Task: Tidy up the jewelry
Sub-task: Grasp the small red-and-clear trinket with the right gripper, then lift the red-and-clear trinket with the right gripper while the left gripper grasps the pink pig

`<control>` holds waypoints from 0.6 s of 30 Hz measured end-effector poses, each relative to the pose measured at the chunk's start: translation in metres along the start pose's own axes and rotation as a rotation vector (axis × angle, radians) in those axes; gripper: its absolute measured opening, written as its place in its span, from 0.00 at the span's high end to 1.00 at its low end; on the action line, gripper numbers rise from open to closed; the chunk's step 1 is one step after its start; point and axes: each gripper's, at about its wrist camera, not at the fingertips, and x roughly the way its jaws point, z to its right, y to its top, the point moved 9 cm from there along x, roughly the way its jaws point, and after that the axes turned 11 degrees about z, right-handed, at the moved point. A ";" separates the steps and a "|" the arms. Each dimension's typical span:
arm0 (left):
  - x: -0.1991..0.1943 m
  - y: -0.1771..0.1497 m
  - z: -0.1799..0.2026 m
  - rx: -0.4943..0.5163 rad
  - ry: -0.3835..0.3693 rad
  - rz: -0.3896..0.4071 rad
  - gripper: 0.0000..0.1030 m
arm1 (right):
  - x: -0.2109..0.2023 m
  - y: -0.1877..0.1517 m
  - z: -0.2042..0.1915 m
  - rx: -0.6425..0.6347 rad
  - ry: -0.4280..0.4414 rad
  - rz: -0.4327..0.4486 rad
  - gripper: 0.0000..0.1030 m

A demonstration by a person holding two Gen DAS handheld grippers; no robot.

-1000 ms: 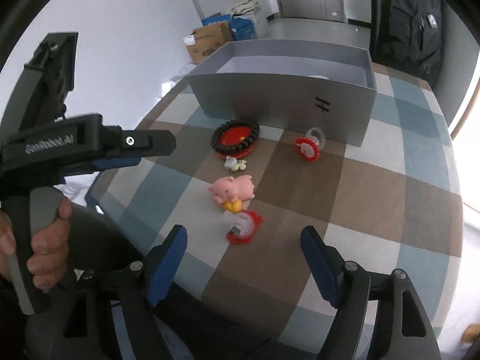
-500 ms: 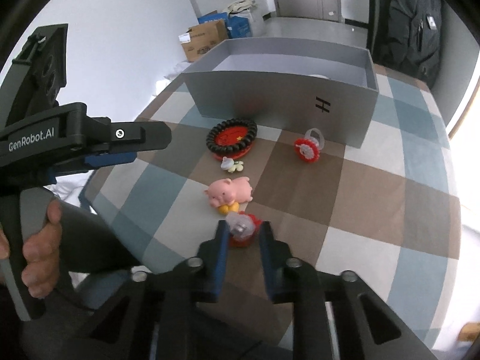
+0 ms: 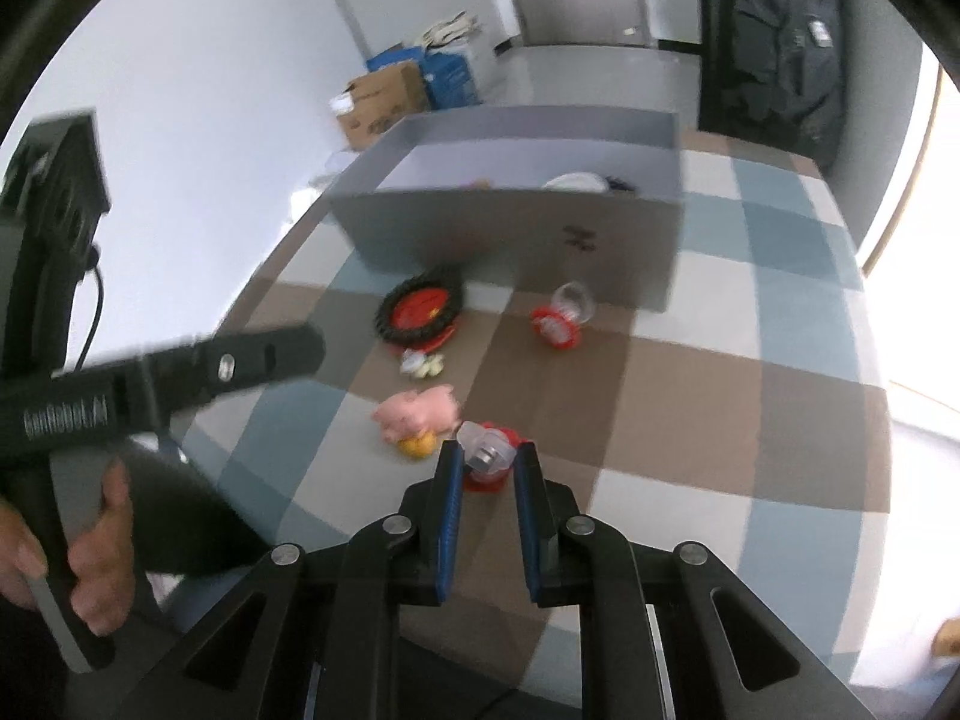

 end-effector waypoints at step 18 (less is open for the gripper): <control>0.004 -0.017 0.045 0.202 -0.008 -0.004 0.29 | -0.035 0.039 0.050 0.138 -0.065 0.131 0.85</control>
